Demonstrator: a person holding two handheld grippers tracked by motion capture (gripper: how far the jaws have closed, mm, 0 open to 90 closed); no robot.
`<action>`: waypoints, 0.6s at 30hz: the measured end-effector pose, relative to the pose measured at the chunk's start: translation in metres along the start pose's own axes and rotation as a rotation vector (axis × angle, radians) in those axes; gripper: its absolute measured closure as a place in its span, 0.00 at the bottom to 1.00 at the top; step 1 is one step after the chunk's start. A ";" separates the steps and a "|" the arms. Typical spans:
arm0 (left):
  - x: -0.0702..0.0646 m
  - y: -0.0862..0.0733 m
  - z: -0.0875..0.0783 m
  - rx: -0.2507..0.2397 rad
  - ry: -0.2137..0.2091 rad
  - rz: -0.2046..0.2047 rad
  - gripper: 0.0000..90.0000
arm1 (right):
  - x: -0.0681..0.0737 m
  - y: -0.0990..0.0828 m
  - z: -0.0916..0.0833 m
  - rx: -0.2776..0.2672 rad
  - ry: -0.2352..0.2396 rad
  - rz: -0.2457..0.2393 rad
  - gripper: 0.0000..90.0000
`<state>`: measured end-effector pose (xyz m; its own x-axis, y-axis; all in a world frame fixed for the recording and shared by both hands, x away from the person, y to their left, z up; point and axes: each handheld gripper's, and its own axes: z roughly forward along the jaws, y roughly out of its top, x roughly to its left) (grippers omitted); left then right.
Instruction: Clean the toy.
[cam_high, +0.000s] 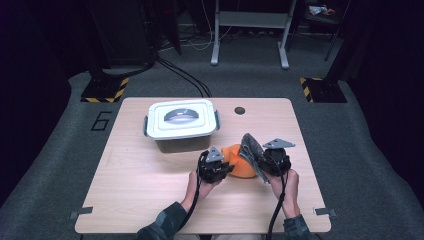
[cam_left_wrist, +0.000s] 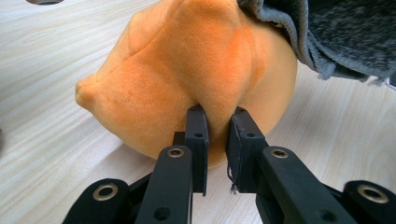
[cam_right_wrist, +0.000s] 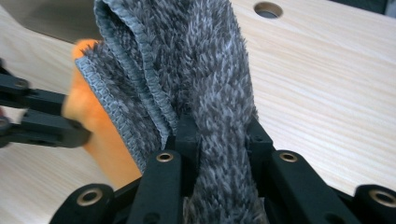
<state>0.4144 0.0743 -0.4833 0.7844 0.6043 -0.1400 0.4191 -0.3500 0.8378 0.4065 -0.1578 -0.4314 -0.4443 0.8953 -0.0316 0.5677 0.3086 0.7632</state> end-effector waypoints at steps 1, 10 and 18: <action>-0.001 0.000 0.000 -0.002 0.002 0.000 0.88 | 0.000 0.000 0.000 0.000 0.000 0.000 0.82; 0.000 -0.001 0.000 0.002 -0.002 0.001 0.88 | -0.024 -0.017 0.011 0.049 -0.039 0.084 0.82; 0.002 -0.002 -0.001 -0.003 0.000 -0.006 0.88 | -0.040 -0.036 0.037 0.166 -0.094 0.127 0.81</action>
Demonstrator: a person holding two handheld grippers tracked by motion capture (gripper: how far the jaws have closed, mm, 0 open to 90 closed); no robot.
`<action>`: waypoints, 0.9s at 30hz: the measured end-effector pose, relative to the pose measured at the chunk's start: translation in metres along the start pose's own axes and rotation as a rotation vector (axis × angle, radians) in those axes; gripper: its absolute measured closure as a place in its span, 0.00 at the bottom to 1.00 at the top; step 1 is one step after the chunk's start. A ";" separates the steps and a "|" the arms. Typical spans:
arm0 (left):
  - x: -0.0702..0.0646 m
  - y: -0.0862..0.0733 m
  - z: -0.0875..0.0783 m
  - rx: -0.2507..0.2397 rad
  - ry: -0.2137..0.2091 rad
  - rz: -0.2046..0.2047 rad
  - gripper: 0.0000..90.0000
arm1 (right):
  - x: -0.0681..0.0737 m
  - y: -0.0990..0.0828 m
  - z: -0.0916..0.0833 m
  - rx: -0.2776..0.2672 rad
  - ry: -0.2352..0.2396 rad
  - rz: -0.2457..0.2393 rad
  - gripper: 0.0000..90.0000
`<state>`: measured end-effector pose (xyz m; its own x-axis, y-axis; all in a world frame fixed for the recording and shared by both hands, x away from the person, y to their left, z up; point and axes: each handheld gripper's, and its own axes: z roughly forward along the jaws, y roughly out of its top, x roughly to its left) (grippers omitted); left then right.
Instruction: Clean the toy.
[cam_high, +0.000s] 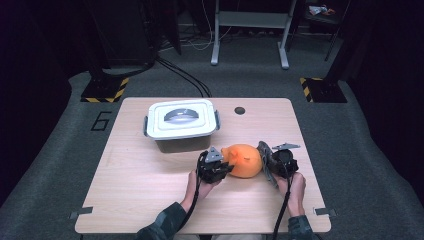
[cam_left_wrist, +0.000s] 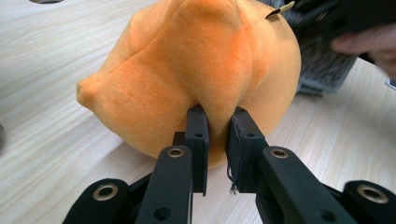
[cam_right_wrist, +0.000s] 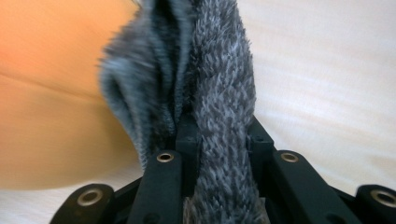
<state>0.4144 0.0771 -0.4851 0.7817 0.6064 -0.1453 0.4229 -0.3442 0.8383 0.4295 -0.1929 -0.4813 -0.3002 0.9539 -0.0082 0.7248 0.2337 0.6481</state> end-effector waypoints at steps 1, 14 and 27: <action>0.000 0.000 0.000 -0.001 0.000 0.000 0.88 | -0.002 -0.003 0.005 0.013 0.003 0.007 0.81; 0.001 0.000 -0.001 -0.008 0.001 -0.001 0.88 | -0.014 0.000 -0.032 -0.088 -0.015 0.046 0.82; 0.002 0.001 -0.001 -0.007 -0.004 0.008 0.87 | 0.031 0.022 -0.073 -0.188 0.106 -0.092 0.82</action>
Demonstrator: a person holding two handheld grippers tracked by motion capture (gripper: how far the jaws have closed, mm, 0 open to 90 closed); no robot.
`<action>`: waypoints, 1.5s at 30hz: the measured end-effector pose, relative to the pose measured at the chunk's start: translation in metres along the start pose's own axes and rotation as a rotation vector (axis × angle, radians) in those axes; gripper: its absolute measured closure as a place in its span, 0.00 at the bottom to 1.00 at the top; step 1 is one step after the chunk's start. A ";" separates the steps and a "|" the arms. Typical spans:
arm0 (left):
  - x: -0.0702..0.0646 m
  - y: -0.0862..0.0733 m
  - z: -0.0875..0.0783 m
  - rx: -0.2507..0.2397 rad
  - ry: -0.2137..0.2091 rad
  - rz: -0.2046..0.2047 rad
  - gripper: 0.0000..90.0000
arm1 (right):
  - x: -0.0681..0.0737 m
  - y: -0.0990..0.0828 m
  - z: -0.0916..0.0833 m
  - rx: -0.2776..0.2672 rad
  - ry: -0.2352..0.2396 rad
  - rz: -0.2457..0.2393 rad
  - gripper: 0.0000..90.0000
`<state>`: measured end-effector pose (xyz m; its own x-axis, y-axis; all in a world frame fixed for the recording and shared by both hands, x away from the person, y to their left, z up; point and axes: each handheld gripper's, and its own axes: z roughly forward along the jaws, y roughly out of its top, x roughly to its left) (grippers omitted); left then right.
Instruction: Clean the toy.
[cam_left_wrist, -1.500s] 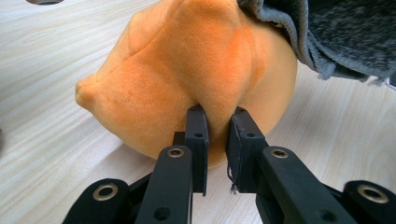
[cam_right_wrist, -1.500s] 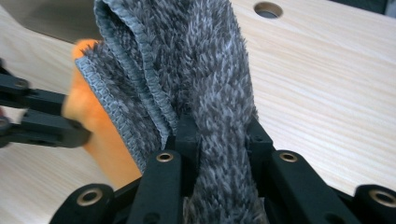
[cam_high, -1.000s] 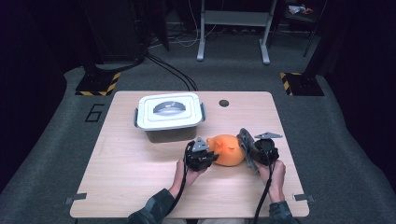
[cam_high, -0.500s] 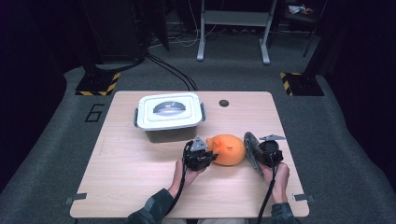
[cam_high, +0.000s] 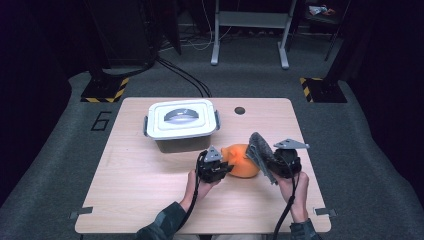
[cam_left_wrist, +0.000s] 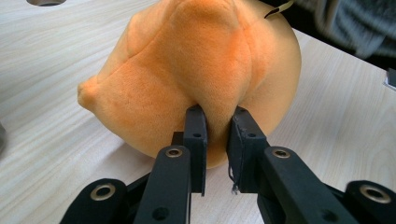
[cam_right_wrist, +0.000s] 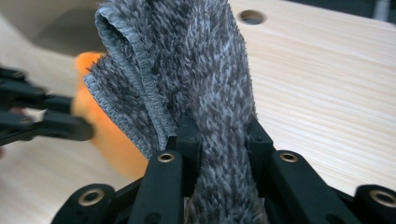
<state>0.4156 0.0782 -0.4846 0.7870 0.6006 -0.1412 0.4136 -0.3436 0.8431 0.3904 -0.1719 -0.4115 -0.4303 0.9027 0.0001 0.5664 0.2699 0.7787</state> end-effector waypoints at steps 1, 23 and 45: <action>0.000 0.000 0.000 0.000 -0.001 0.002 0.87 | 0.004 0.001 0.004 0.022 0.007 -0.011 0.82; -0.008 -0.002 0.010 0.036 0.094 0.145 0.55 | -0.001 0.000 0.033 0.049 -0.001 0.030 0.82; -0.007 0.002 0.005 0.015 0.051 0.057 0.90 | 0.001 0.001 0.003 -0.048 0.016 0.022 0.83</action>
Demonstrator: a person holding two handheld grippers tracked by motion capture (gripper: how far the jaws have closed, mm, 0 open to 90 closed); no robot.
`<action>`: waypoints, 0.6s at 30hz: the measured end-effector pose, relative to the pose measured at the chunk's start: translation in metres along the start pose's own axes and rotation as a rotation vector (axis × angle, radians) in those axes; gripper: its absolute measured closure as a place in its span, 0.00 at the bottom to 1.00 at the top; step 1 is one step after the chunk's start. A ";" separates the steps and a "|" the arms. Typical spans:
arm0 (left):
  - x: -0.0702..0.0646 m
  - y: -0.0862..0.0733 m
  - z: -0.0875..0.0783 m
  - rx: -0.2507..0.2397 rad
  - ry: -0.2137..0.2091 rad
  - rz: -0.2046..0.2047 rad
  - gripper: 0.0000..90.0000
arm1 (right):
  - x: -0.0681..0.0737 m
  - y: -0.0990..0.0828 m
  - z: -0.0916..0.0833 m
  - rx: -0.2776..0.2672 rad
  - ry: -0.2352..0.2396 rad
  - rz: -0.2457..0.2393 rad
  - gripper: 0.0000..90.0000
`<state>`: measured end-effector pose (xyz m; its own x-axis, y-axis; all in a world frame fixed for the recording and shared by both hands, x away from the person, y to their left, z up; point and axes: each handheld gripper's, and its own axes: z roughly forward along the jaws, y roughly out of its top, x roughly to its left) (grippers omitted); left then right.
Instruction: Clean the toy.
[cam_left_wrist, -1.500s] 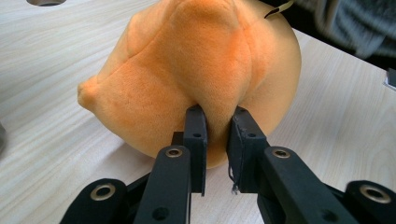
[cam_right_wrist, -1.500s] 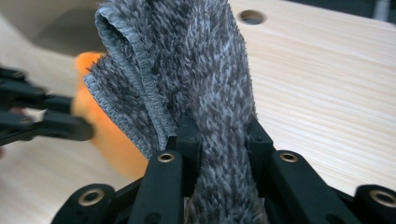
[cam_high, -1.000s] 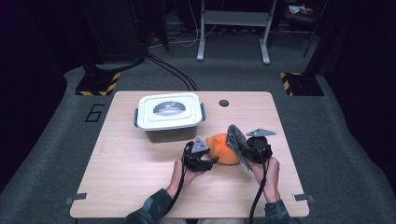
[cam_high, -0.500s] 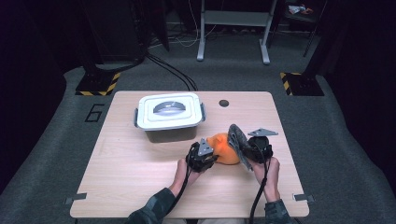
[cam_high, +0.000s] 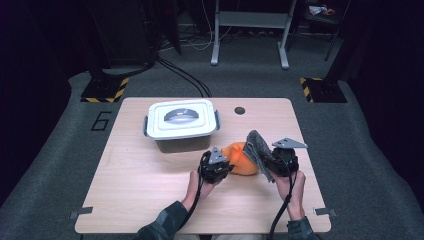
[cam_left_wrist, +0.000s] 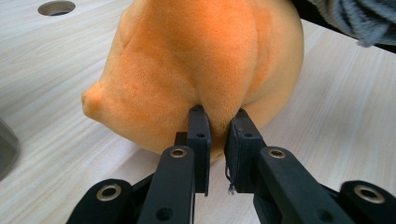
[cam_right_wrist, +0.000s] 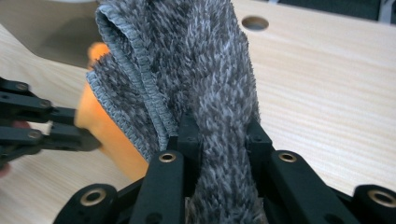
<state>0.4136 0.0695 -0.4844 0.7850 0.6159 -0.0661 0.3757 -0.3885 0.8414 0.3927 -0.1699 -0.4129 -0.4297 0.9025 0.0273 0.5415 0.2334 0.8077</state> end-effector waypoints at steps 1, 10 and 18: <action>-0.001 0.000 -0.001 -0.002 0.005 0.007 0.90 | 0.000 0.000 0.000 0.000 0.000 0.000 0.83; -0.008 -0.001 -0.009 0.004 -0.033 -0.016 0.91 | 0.038 0.006 0.015 0.057 0.009 -0.124 0.83; -0.001 -0.004 -0.005 0.012 -0.038 -0.038 0.90 | 0.036 0.006 0.026 0.069 0.005 -0.121 0.83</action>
<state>0.4085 0.0741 -0.4848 0.7880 0.6042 -0.1182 0.4112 -0.3737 0.8314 0.4000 -0.1266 -0.4224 -0.4988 0.8643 -0.0646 0.5340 0.3652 0.7625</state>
